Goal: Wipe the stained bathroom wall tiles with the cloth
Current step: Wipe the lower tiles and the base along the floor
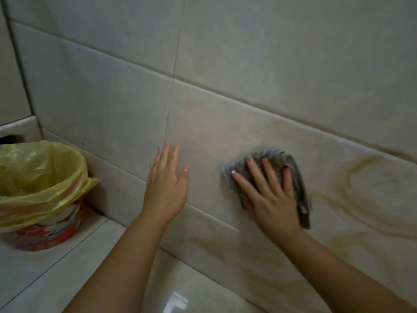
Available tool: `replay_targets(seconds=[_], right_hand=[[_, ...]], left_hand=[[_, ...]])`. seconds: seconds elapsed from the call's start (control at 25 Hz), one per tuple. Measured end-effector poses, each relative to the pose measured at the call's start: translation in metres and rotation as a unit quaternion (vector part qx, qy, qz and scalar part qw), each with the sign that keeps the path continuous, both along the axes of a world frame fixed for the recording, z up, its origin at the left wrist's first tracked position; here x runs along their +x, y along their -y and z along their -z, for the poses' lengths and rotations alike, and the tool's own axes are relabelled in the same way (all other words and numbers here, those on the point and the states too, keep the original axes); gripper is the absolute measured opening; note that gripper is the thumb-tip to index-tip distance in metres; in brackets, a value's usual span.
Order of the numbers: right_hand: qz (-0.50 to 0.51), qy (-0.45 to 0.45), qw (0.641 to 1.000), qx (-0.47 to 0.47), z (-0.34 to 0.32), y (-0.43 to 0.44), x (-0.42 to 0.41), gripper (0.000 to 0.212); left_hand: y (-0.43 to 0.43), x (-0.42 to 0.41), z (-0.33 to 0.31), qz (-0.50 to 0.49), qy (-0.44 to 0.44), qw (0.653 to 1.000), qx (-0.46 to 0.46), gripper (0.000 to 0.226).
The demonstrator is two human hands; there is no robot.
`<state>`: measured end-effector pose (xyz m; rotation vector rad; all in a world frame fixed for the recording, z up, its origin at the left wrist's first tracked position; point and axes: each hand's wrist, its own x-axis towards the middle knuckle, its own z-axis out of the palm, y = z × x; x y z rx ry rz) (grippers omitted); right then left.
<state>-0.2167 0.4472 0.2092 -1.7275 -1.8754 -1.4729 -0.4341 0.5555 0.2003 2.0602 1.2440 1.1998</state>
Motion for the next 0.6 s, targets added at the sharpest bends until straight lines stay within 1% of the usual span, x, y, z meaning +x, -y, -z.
replay_targets(seconds=[0.08, 0.16, 0.28, 0.36, 0.4, 0.48, 0.6], right_hand=[[0.024, -0.030, 0.997, 0.073, -0.028, 0.005, 0.006, 0.050], [0.024, -0.065, 0.992, 0.102, -0.031, 0.004, 0.005, 0.052], [0.033, -0.096, 0.992, 0.074, 0.003, 0.016, 0.006, 0.059], [0.043, -0.095, 0.993, 0.049, 0.020, 0.037, 0.019, 0.061], [0.045, -0.090, 0.994, 0.053, 0.018, 0.048, 0.028, 0.059], [0.050, -0.087, 0.991, 0.094, -0.003, 0.061, 0.047, 0.054], [0.050, -0.140, 0.971, 0.186, -0.048, 0.067, 0.064, 0.052]], left_hand=[[0.008, 0.012, -0.004, 0.000, -0.003, 1.000, 0.012, 0.060], [0.017, 0.026, -0.011, 0.003, -0.004, 1.000, 0.029, 0.067], [0.033, 0.050, -0.024, 0.013, -0.010, 0.997, 0.073, 0.070], [0.042, 0.059, -0.029, 0.014, -0.016, 0.994, 0.106, 0.069], [0.045, 0.061, -0.032, 0.014, -0.021, 0.992, 0.122, 0.068], [0.050, 0.064, -0.040, 0.010, -0.020, 0.990, 0.142, 0.068], [0.063, 0.075, -0.063, -0.002, 0.018, 0.990, 0.138, 0.070]])
